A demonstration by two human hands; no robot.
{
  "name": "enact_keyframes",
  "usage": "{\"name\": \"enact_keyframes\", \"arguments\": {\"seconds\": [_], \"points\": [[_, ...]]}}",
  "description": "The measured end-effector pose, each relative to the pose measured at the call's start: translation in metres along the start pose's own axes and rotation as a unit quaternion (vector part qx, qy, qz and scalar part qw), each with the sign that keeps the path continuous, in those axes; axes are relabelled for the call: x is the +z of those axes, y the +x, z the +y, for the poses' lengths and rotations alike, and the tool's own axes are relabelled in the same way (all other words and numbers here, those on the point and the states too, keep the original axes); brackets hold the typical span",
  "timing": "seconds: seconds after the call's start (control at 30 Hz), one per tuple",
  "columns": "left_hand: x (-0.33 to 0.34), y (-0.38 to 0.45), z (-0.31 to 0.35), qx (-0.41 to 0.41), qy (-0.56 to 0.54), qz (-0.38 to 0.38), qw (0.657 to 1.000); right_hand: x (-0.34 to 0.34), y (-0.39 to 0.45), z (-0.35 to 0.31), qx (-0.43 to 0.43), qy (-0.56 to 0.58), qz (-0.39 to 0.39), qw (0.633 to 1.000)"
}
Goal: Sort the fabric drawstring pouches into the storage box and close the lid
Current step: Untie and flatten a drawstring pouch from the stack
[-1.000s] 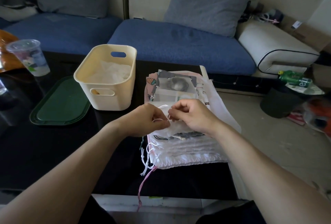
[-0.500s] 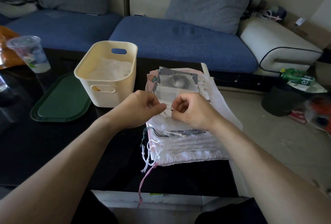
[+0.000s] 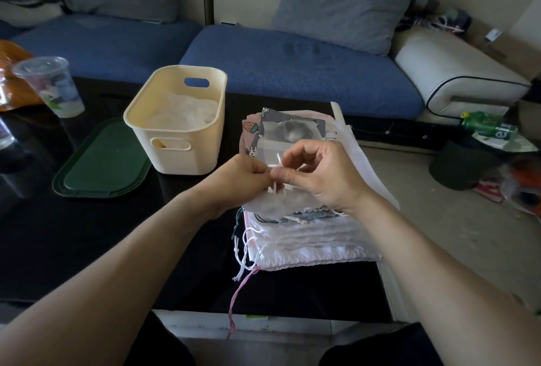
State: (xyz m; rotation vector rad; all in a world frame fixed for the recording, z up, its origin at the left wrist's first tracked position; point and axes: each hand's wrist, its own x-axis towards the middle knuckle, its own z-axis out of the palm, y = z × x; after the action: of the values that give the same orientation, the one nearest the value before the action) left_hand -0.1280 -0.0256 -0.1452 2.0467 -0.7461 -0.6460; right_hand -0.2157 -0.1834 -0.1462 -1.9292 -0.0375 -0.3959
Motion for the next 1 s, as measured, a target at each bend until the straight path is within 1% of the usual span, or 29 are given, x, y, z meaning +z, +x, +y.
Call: {"name": "enact_keyframes", "arguments": {"seconds": [0.1, 0.2, 0.27, 0.33, 0.43, 0.53, 0.6, 0.7, 0.77, 0.83, 0.87, 0.9, 1.0], "points": [[0.005, 0.000, 0.003, -0.036, -0.166, -0.021, 0.985, 0.004, 0.002, 0.000, -0.006, -0.010, 0.033, 0.999], [0.005, 0.005, 0.004, -0.069, -0.318, -0.045, 0.944, 0.004, 0.002, 0.003, 0.022, -0.014, 0.031, 0.999], [0.003, 0.008, 0.001, -0.069, -0.369, -0.074, 0.924, 0.002, 0.002, 0.004, 0.051, -0.012, 0.018, 0.998], [0.001, 0.007, 0.000, -0.055, -0.372, -0.093, 0.922, 0.000, 0.001, 0.003, 0.064, -0.016, 0.006, 0.998], [-0.003, 0.007, -0.004, -0.033, -0.358, -0.114, 0.926, -0.004, 0.001, 0.002, 0.079, -0.001, 0.000, 0.997], [-0.004, 0.006, -0.007, -0.001, -0.298, -0.153, 0.942, -0.005, 0.000, 0.002, 0.102, 0.004, 0.010, 0.995], [-0.001, 0.004, -0.006, 0.011, -0.252, -0.153, 0.956, -0.004, -0.001, 0.002, 0.134, 0.010, 0.019, 0.991], [0.002, 0.003, -0.007, 0.011, -0.228, -0.149, 0.962, -0.002, 0.000, 0.001, 0.176, 0.021, 0.023, 0.984], [0.001, 0.003, -0.006, 0.013, -0.195, -0.132, 0.972, -0.002, 0.000, 0.000, 0.206, 0.035, 0.027, 0.978], [0.001, 0.003, -0.005, 0.031, -0.092, -0.081, 0.992, -0.001, 0.000, -0.002, 0.239, 0.046, 0.027, 0.970], [0.002, 0.002, -0.004, 0.041, -0.042, -0.057, 0.997, -0.001, 0.000, -0.002, 0.251, 0.045, 0.023, 0.967], [0.004, 0.001, -0.003, 0.050, -0.010, -0.040, 0.998, 0.000, 0.000, -0.001, 0.261, 0.042, 0.019, 0.964], [0.008, -0.002, -0.001, 0.079, 0.041, -0.019, 0.996, 0.003, 0.000, -0.001, 0.282, 0.036, 0.022, 0.959]]}}
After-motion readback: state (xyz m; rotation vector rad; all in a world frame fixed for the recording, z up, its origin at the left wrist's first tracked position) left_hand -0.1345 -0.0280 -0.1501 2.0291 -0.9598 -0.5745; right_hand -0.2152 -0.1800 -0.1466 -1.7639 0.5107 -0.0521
